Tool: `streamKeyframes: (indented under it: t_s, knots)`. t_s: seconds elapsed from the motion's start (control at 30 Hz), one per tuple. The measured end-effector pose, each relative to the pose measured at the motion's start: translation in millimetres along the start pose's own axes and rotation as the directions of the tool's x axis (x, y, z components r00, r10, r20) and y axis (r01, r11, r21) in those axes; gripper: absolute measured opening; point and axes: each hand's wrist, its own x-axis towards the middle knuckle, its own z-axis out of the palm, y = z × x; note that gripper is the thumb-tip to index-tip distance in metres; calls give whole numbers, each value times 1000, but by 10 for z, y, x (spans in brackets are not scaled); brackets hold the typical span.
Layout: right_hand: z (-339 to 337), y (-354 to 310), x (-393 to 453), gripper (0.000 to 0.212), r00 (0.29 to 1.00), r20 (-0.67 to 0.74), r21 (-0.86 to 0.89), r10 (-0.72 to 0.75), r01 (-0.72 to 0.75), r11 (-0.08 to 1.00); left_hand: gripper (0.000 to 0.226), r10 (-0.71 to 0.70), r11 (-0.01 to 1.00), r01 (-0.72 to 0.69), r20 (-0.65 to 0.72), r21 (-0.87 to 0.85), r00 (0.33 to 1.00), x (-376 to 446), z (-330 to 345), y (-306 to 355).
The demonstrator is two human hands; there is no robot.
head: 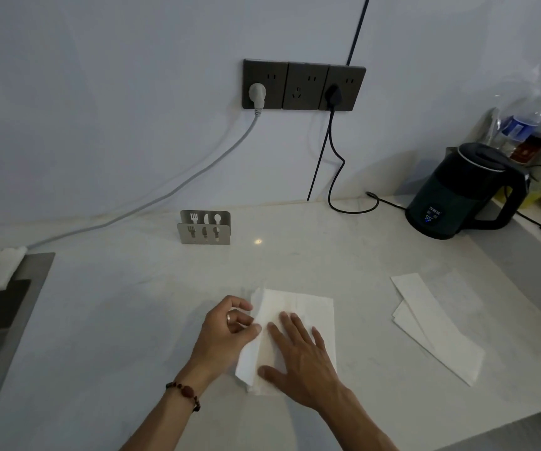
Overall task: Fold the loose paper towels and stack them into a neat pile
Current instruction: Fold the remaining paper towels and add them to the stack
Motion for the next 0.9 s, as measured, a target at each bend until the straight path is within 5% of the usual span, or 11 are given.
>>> streamKeyframes:
  t_s: [0.07,0.2,0.33,0.43,0.53,0.9]
  knots:
    - [-8,1,1,87,1000,0,-4,-17,17,1000,12,18,999,-17,9,-49,1000,-10,58,-11]
    - [-33,-8,-15,96,999,-39,27,-18,19,999,17,-10,992,42,-264,115,965,17,58,-295]
    - [-41,-22,-38,82,994,-106,97,-14,25,995,22,-86,947,99,-57,305,995,-12,74,-507]
    - [-43,-22,-78,47,902,-379,405,204,-36,914,19,-31,942,37,-23,335,999,-28,98,-509]
    - [-150,-72,-117,32,909,-207,755,362,-87,650,18,32,928,-27,-8,371,999,-14,121,-528]
    - [-93,-114,-138,21,885,-286,610,369,-128,782,51,155,775,-171,79,609,985,9,144,-497]
